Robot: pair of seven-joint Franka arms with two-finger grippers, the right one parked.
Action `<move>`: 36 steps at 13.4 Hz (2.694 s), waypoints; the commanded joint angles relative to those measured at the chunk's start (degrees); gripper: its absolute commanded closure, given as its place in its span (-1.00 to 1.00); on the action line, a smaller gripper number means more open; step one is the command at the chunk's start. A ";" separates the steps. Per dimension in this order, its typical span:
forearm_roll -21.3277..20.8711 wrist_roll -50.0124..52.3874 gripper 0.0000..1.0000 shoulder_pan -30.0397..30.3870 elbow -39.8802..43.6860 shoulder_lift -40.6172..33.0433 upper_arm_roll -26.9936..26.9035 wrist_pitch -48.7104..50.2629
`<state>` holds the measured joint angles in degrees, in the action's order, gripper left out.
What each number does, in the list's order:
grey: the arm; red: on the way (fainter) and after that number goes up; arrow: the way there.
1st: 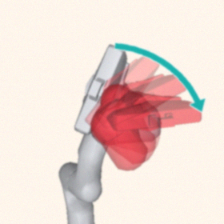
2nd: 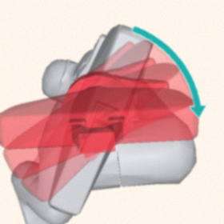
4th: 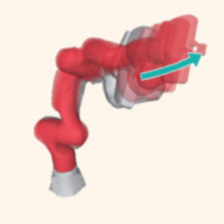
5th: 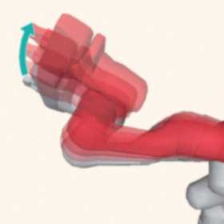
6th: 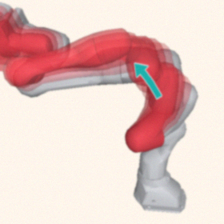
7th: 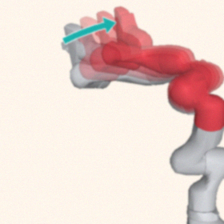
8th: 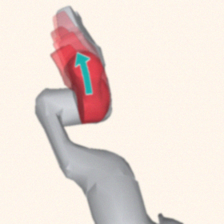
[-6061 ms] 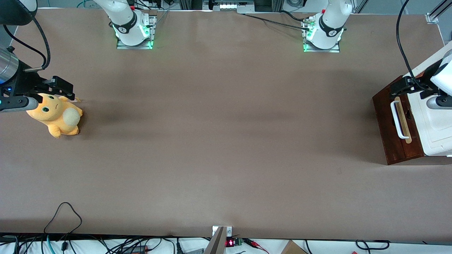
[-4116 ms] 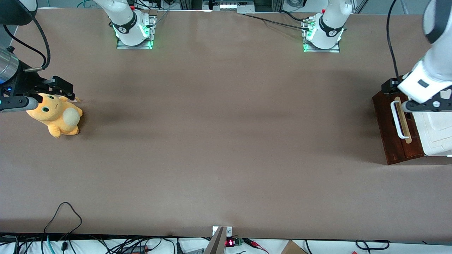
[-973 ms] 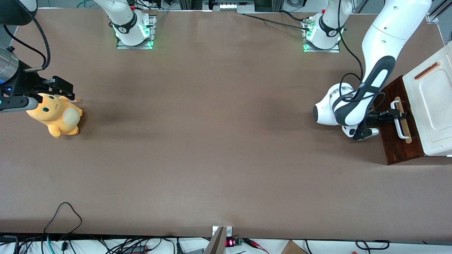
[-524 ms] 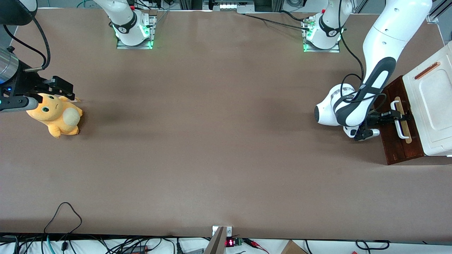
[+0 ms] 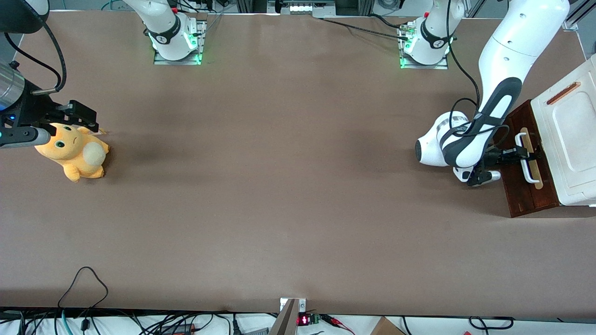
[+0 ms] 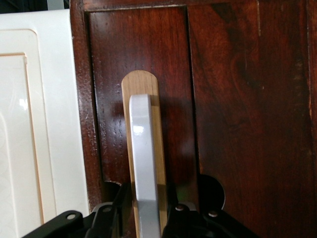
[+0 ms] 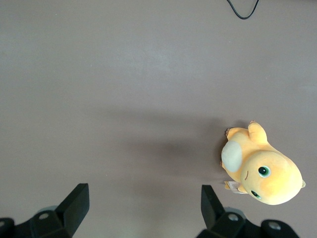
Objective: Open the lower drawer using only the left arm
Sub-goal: 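Close the left gripper around the white bar handle, then pull the handle outward from the cabinet with the left gripper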
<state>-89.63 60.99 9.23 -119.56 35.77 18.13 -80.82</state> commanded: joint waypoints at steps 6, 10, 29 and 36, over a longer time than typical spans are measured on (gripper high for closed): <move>-1.51 -0.17 0.68 0.52 1.09 0.71 0.15 -0.04; -1.60 -0.17 0.92 0.52 1.09 0.71 0.15 -0.04; 3.58 -0.34 1.00 -12.13 1.26 0.71 7.43 5.23; 4.73 -0.52 -0.91 -11.87 1.35 0.89 7.97 5.06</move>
<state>-85.54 62.07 -3.20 -119.45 36.40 26.19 -75.87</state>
